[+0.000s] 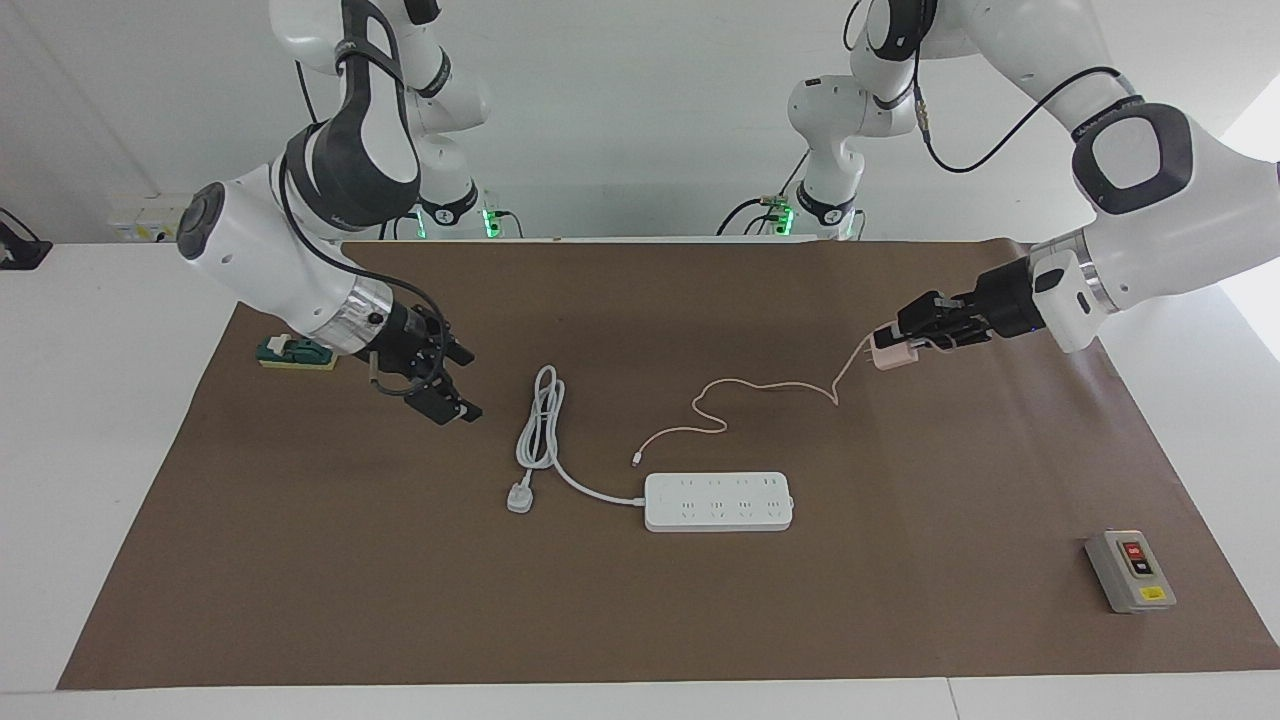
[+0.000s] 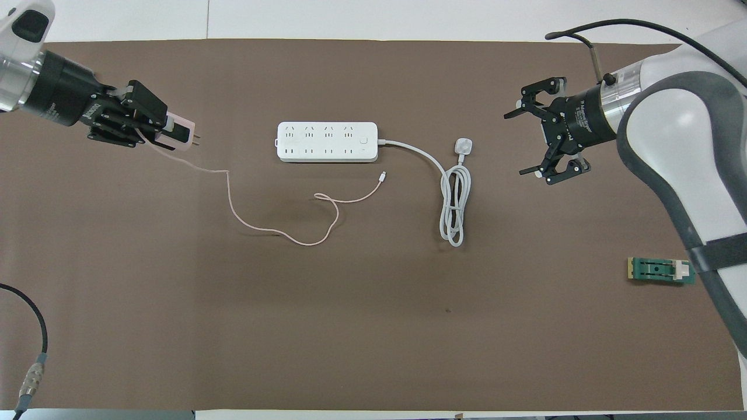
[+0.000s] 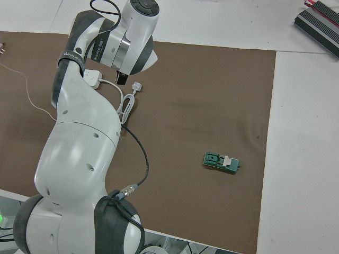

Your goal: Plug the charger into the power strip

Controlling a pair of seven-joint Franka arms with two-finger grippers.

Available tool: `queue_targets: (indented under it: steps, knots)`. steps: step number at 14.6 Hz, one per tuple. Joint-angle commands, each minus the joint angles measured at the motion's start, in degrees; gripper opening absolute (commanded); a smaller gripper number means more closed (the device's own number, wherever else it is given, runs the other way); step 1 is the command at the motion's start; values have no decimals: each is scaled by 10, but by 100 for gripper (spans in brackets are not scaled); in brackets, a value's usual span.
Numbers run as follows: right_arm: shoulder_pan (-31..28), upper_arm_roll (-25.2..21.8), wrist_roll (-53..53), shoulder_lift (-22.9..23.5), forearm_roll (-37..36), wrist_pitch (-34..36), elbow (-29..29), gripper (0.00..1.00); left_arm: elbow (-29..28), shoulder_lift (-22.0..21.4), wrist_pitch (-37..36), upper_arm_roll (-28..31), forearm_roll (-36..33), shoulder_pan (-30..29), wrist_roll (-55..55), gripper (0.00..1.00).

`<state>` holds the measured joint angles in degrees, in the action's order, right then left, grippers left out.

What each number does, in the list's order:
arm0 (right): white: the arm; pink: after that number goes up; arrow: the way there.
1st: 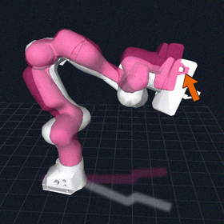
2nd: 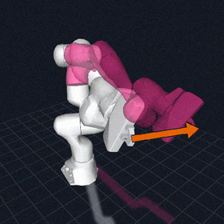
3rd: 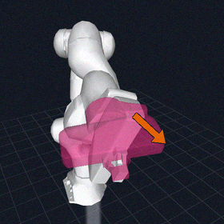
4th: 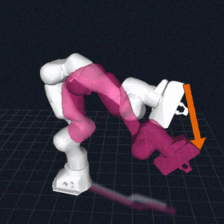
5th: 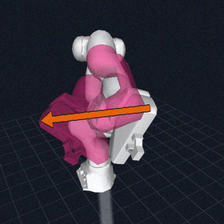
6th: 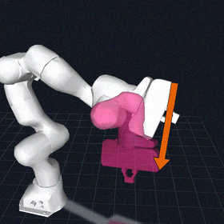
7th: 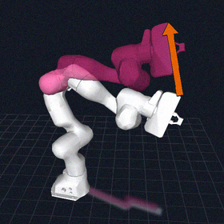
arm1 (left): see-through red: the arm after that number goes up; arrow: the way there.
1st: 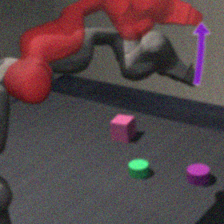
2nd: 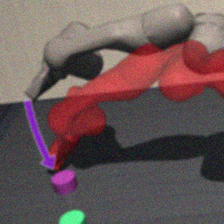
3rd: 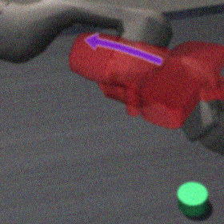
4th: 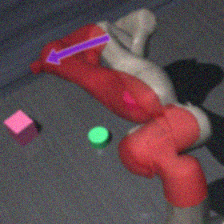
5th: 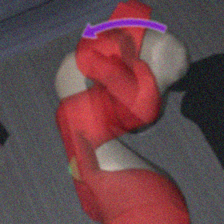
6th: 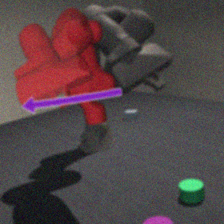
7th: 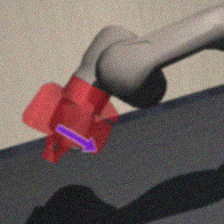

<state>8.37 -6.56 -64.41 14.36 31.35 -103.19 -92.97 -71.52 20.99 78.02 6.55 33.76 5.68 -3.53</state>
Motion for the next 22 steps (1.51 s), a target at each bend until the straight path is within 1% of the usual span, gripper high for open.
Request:
queue_targets:
  steps: [1, 3, 6, 8, 9, 10, 11, 12, 14, 16, 17, 19, 20, 21, 22]
  knots:
    - [-28, 7, 101, -19, -51, 40, -4, 100, 17, -24, -26, 0, -94, 1, -10, 0]
    - [-29, 7, 176, -29, -94, 59, -4, 100, 19, -22, -31, 0, -126, -1, -3, 0]
    - [-35, 7, 274, -46, -136, 77, -4, 100, 18, -22, 16, 0, -162, 5, -21, 0]
    - [-41, 7, 339, -57, -162, 90, -5, 100, 18, -23, 23, -2, -172, 7, -31, 0]
    - [-43, 7, 377, -60, -176, 96, -5, 100, 18, -23, 23, 0, -175, 18, -32, 0]
    - [-46, 7, 416, -65, -192, 97, -5, 100, 18, -22, 22, 1, -194, 27, -57, 0]
    - [-49, 7, 455, -74, -209, 98, -6, 100, 18, -21, 20, -1, -218, 28, -113, 0]
    - [-49, 7, 495, -79, -225, 101, -6, 100, 17, -20, 14, -2, -222, 29, -152, 0]
    - [-51, 7, 573, -97, -258, 103, -6, 100, 17, -20, 3, -5, -224, 30, -127, 0]
    - [-56, 8, 637, -115, -272, 103, -7, 100, 16, -24, 1, -2, -224, 30, -119, 0]
    - [-62, 10, 664, -129, -280, 104, -8, 100, 17, -26, 2, -2, -224, 28, -126, 0]
    - [-64, 14, 701, -151, -294, 106, -10, 100, 17, -24, 32, 1, -235, 33, -135, 0]
    - [-65, 16, 710, -159, -306, 107, -11, 100, 17, -24, 42, -3, -258, 41, -166, 0]
    - [-64, 18, 714, -166, -313, 108, -11, 100, 17, -23, 46, -4, -265, 49, -204, 0]
    - [-72, 29, 715, -175, -315, 126, -11, 100, 17, -17, 52, -4, -266, 64, -245, 0]
